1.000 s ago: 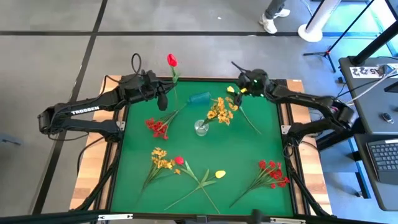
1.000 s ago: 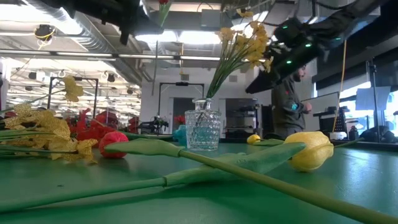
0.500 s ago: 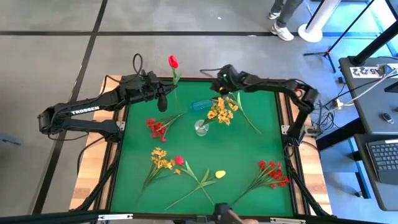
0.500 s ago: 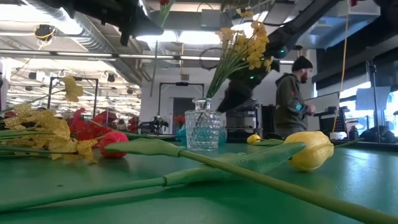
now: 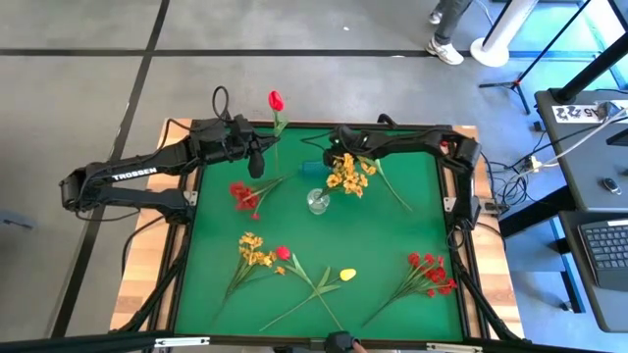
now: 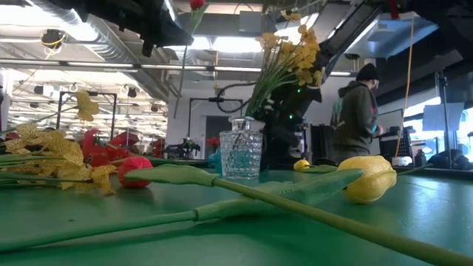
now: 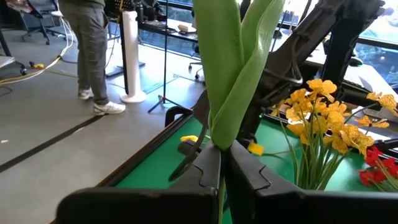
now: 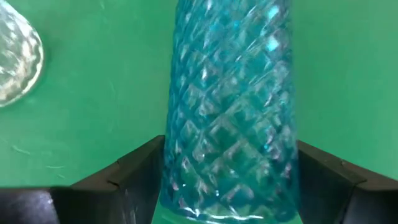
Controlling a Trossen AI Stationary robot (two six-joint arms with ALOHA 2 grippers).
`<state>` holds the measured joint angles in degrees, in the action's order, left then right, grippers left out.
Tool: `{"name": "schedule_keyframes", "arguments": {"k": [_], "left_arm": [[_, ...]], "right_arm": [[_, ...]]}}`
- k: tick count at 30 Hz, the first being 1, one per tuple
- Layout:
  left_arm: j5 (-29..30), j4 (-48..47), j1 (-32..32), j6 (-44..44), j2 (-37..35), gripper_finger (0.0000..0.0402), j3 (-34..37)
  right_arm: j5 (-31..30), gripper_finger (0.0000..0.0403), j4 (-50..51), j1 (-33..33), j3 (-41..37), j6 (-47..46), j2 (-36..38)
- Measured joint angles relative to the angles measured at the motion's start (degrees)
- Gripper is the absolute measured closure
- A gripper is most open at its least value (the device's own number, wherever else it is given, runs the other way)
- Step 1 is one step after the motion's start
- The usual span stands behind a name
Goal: Sort flowers into vase by color
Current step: Put the top red flower into the blue vase
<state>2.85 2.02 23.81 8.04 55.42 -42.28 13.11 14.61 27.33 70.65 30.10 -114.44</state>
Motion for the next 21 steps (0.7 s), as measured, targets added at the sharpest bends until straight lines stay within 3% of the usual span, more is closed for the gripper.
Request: {"name": "schedule_keyframes", "arguments": {"k": [4, 9, 14, 21], "left_arm": [[0.0, 0.0, 0.0, 0.0, 0.0, 0.0397, 0.0], [-0.2, -0.1, 0.0, 0.0, 0.0, 0.0396, 0.0], [-0.2, -0.5, 0.0, 0.0, 0.0, 0.0395, 0.0], [-0.7, -1.2, 0.0, 0.0, 0.0, 0.0395, 0.0]], "right_arm": [[1.2, 0.0112, -0.2, 0.1, 0.1, -2.0, -0.8], [3.6, 0.0154, -1.1, 0.1, 0.0, -3.8, -0.7], [4.1, 0.0156, -1.5, 0.0, 0.0, -5.0, -0.7], [3.5, 0.0074, -1.0, 0.0, 0.0, -7.7, -0.6]]}}
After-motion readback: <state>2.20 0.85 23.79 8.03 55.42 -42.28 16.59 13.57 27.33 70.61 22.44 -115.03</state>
